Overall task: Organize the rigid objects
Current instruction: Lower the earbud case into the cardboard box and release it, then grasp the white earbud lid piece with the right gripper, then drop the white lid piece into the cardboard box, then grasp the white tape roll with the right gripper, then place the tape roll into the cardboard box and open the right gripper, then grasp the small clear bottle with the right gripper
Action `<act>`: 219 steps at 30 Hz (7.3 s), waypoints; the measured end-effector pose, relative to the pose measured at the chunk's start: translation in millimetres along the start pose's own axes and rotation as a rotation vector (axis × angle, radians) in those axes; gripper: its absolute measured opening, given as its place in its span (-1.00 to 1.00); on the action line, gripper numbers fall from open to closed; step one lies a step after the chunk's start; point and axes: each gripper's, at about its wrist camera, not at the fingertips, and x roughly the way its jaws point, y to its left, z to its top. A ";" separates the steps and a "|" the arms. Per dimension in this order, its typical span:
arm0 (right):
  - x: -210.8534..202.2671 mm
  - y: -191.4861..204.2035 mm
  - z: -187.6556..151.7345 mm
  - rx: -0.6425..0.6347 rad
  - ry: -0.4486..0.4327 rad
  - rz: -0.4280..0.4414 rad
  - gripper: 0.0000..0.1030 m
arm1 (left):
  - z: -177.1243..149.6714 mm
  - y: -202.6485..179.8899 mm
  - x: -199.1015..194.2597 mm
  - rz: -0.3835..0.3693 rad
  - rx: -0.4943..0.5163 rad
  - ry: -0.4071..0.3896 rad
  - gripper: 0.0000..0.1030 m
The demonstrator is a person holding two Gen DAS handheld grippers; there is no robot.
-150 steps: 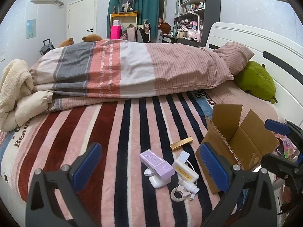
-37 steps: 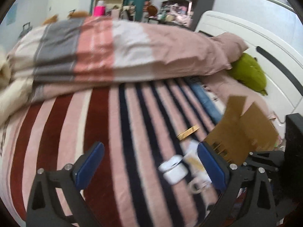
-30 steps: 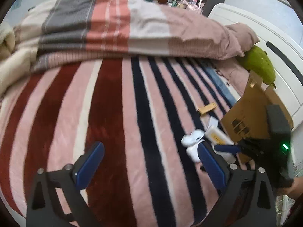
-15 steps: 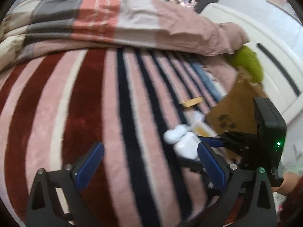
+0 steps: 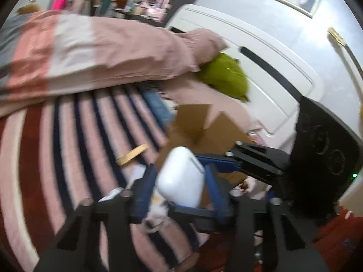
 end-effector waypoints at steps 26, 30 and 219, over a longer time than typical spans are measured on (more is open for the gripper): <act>-23.7 -146.8 -48.3 0.234 0.250 -0.088 0.06 | 66.6 -60.3 91.1 0.172 0.072 0.215 0.38; -40.3 -109.3 -36.9 0.168 0.147 -0.016 0.06 | 54.5 -39.5 28.6 0.272 0.050 0.073 0.55; 93.7 -2.6 -118.2 -0.004 0.386 -0.191 -0.27 | -101.8 75.5 -19.7 0.363 -0.124 -0.042 0.55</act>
